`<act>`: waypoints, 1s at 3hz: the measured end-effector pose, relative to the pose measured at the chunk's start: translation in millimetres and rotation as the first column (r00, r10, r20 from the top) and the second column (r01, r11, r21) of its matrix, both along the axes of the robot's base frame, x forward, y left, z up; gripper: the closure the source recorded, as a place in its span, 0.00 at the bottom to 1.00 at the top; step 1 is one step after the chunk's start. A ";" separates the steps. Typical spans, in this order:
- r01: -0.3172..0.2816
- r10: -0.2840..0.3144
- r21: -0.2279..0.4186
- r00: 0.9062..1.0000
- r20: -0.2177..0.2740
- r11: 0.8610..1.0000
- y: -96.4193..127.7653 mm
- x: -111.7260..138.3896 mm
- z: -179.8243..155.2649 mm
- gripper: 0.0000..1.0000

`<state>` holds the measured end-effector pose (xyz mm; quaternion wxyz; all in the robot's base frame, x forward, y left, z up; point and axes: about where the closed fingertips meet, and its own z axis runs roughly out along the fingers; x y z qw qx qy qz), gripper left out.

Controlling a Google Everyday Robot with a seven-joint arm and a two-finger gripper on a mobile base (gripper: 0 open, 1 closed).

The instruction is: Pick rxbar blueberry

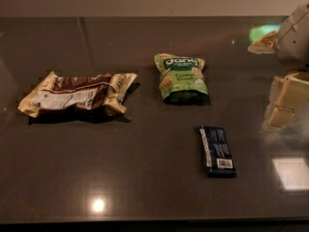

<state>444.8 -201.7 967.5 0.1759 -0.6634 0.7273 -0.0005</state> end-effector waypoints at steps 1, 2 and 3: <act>-0.171 0.170 -0.008 0.985 -0.028 0.985 20.6 0.4 -18.8 0.00; -0.389 0.386 -0.055 0.921 -0.054 0.920 41.5 -5.6 -37.9 0.00; -0.563 0.558 -0.100 0.826 -0.077 0.820 53.5 -12.2 -52.4 0.00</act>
Offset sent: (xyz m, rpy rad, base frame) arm -0.0178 0.0622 -0.0643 -0.1595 0.0713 0.7560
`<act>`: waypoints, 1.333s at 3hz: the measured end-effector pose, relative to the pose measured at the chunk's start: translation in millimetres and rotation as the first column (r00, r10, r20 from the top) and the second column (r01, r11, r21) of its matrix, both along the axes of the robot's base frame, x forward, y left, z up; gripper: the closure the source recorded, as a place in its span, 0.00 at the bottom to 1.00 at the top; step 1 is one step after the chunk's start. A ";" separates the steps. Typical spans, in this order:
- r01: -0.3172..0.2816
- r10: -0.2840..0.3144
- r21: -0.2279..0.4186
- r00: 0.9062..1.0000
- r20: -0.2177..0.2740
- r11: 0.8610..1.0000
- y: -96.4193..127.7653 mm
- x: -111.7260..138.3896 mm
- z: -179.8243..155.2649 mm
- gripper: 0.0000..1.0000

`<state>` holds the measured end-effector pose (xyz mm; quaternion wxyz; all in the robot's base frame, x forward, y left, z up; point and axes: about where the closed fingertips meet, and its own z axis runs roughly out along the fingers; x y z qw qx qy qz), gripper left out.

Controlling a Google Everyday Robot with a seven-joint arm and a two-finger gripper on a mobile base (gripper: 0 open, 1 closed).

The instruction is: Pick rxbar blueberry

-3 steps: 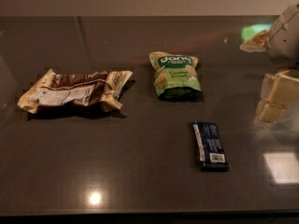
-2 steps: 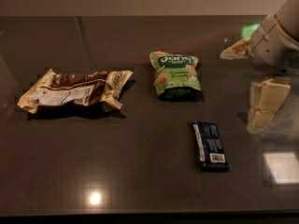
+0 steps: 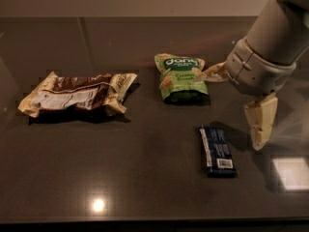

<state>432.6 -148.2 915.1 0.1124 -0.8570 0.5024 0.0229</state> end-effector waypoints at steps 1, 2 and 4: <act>-0.185 0.186 -0.034 0.982 0.017 0.982 2.4 -7.6 -14.4 0.00; -0.333 0.335 -0.054 0.942 0.034 0.941 -0.1 -17.1 -28.9 0.00; -0.515 0.520 -0.100 0.853 0.034 0.851 -3.1 -26.4 -53.2 0.00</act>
Offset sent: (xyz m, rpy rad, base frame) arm -0.0322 -0.0074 -0.0453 -0.0717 -0.0575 0.5326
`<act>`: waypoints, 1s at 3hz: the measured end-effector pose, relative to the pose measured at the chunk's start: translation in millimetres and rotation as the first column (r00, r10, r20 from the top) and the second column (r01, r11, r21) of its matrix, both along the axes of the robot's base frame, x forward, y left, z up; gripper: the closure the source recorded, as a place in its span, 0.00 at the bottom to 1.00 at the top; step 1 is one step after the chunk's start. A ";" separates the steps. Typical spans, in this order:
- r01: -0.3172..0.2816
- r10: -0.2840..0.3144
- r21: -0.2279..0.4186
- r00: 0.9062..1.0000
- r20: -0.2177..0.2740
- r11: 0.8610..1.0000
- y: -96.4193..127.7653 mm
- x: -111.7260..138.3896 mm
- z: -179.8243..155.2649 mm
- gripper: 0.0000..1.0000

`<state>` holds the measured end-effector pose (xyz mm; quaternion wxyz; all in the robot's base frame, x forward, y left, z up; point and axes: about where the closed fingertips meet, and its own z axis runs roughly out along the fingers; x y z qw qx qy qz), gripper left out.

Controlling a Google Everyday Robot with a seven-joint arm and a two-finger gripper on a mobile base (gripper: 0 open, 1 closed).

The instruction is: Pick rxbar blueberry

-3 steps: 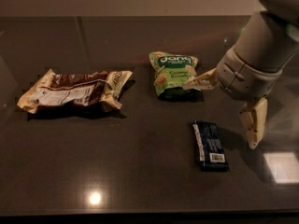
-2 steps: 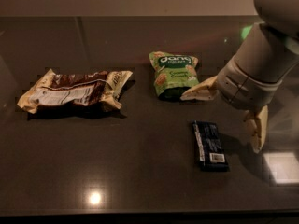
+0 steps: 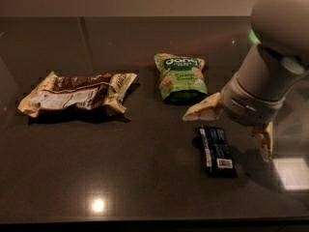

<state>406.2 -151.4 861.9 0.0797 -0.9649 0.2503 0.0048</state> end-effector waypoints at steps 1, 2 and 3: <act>-0.049 0.049 -0.022 0.999 0.001 0.999 -1.3 -1.2 -9.3 0.00; -0.073 0.073 -0.045 0.997 -0.005 0.996 -1.4 -1.0 -17.4 0.00; -0.088 0.087 -0.075 0.996 -0.017 0.993 -0.9 0.2 -23.4 0.00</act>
Offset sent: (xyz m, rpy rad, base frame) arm -0.0014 -0.0028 -0.0262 -0.0735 0.0169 0.0988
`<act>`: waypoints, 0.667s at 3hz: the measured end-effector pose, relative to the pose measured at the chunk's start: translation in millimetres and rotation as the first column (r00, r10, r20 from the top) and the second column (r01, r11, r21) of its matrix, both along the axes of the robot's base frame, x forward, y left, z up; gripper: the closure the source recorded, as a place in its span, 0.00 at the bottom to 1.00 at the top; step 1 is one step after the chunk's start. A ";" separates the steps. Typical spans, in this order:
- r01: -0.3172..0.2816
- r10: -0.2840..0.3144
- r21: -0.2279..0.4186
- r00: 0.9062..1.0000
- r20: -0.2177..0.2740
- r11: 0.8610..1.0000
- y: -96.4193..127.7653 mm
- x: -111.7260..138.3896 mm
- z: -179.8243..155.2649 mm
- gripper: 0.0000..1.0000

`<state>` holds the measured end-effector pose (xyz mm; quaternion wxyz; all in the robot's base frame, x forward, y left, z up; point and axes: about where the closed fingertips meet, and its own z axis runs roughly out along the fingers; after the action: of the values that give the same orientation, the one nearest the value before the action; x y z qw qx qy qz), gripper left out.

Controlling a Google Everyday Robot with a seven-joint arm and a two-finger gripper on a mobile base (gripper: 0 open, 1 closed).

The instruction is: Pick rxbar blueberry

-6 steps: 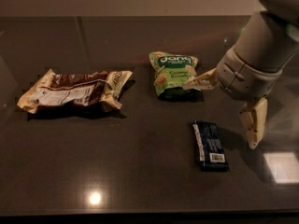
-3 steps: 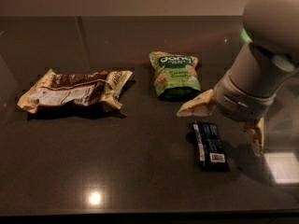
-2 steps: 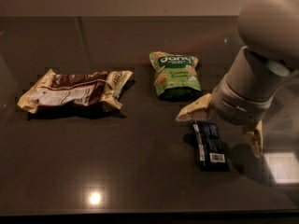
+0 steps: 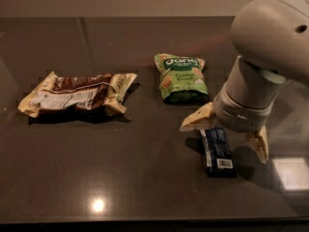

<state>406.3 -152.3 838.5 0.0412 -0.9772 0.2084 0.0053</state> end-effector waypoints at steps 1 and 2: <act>-0.014 0.014 -0.034 1.000 -0.004 0.999 0.6 0.5 -5.9 0.00; -0.027 0.027 -0.065 1.000 -0.008 0.998 0.5 0.1 -11.4 0.16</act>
Offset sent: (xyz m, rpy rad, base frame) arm -0.0019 -0.0010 -0.0161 -0.1065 0.0152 0.0427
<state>406.4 -151.8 827.1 0.0088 -0.9807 0.1954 0.0024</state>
